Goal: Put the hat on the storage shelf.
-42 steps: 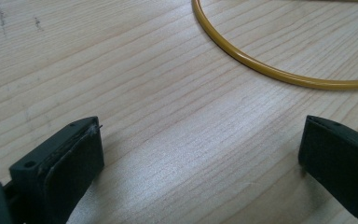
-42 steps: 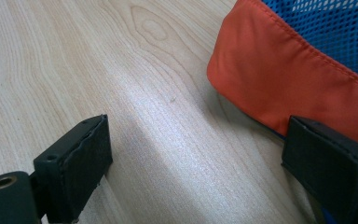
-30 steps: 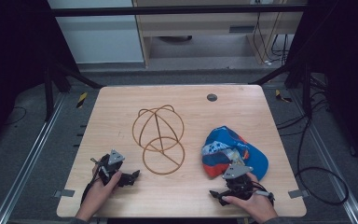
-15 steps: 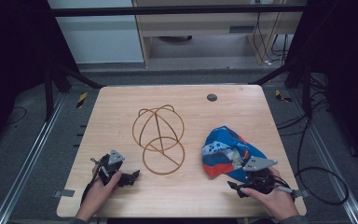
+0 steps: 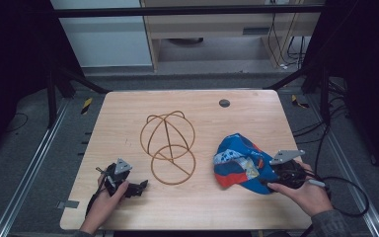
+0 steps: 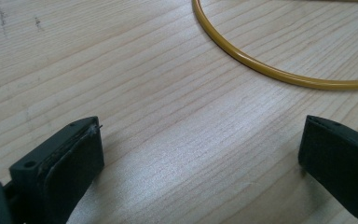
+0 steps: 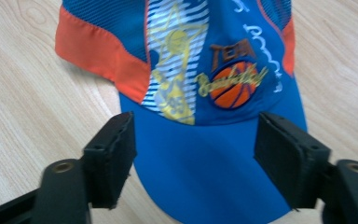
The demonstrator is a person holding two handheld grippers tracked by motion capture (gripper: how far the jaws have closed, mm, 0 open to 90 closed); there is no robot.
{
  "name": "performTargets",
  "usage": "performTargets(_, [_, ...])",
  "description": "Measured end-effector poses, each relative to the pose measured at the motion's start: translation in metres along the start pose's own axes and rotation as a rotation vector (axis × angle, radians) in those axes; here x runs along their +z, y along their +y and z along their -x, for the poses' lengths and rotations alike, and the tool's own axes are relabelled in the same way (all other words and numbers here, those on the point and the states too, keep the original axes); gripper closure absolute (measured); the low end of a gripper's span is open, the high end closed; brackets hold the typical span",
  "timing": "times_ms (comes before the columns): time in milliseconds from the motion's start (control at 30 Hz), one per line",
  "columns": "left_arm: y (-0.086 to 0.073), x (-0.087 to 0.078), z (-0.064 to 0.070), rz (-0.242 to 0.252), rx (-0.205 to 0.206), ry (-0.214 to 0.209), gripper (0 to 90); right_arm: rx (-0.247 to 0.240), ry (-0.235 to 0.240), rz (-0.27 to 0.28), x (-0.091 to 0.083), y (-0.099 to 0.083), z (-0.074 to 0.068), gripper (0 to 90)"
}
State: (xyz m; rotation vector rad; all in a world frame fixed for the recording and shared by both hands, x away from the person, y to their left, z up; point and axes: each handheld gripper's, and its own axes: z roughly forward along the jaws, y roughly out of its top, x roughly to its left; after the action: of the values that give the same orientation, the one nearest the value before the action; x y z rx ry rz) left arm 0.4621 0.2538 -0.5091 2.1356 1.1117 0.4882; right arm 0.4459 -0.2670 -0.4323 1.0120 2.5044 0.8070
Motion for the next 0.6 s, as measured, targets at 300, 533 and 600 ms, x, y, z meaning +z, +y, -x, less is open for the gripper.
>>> performTargets(300, [0.0,0.0,0.0,0.0,0.0,0.0,0.0,-0.021,0.027,-0.057,-0.002,0.023,0.017,43.5])
performTargets(533, [0.0,0.0,0.0,0.0,0.0,0.0,0.0,-0.049,0.046,-0.089,0.005,0.042,0.017,48.7])
performTargets(600, [0.0,0.0,0.0,0.0,0.0,0.0,0.0,-0.044,0.051,-0.09,0.007,0.045,0.017,50.3])
